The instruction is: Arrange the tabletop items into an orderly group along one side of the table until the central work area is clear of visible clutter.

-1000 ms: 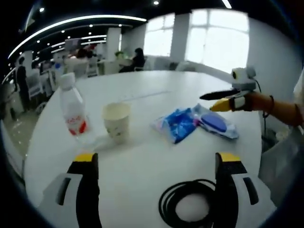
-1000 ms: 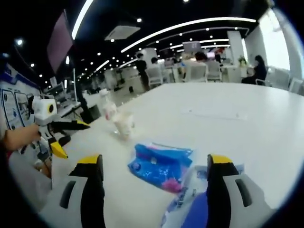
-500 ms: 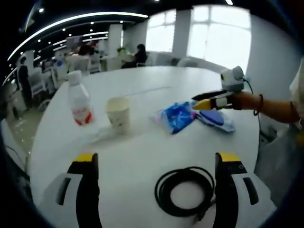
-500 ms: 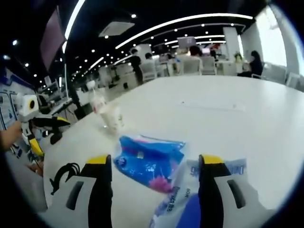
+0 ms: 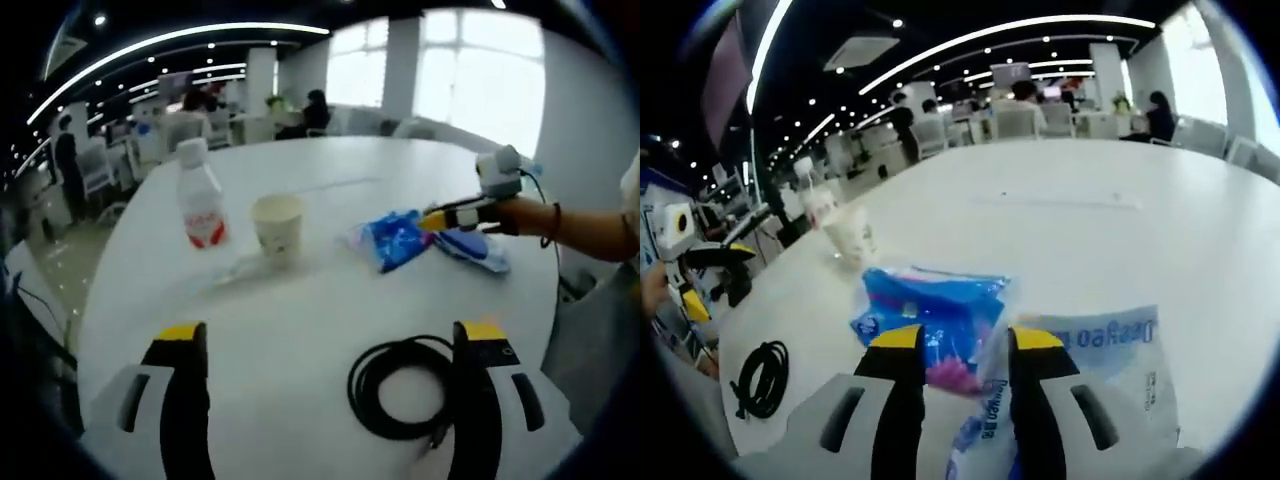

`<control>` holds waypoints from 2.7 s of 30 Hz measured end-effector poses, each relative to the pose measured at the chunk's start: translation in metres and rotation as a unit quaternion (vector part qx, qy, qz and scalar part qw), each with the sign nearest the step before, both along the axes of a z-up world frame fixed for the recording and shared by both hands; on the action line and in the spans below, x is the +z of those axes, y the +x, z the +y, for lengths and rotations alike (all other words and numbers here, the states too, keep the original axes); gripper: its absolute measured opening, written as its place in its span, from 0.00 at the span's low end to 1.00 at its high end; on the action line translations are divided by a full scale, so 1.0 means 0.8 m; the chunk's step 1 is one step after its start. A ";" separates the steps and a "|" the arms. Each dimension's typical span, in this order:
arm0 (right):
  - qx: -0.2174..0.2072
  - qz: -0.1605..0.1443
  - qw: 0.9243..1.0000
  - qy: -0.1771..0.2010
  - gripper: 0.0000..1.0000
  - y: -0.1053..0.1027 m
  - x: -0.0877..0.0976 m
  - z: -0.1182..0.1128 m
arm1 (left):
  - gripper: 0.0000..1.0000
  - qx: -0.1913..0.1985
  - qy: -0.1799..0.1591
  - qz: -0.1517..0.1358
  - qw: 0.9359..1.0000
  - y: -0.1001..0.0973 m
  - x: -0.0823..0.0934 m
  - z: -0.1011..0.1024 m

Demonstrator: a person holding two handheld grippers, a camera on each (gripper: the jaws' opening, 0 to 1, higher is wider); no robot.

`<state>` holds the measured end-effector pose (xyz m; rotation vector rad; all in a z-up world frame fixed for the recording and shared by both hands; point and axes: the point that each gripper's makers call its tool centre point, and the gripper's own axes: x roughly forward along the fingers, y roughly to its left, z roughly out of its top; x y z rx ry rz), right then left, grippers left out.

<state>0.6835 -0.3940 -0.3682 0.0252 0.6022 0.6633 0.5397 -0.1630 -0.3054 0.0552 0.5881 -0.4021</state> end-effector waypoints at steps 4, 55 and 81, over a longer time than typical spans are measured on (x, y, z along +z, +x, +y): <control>-0.010 0.013 1.000 -0.009 0.18 -0.002 -0.011 0.000 | 0.99 -0.011 0.009 0.002 1.000 -0.001 -0.002 -0.005; -0.052 0.055 0.980 0.186 0.01 -0.004 0.098 -0.031 | 0.96 -0.033 0.019 0.006 0.999 -0.006 -0.005 -0.013; -0.111 0.035 0.979 0.165 0.01 0.006 0.111 -0.128 | 0.94 -0.041 0.021 0.012 0.999 -0.006 -0.012 -0.014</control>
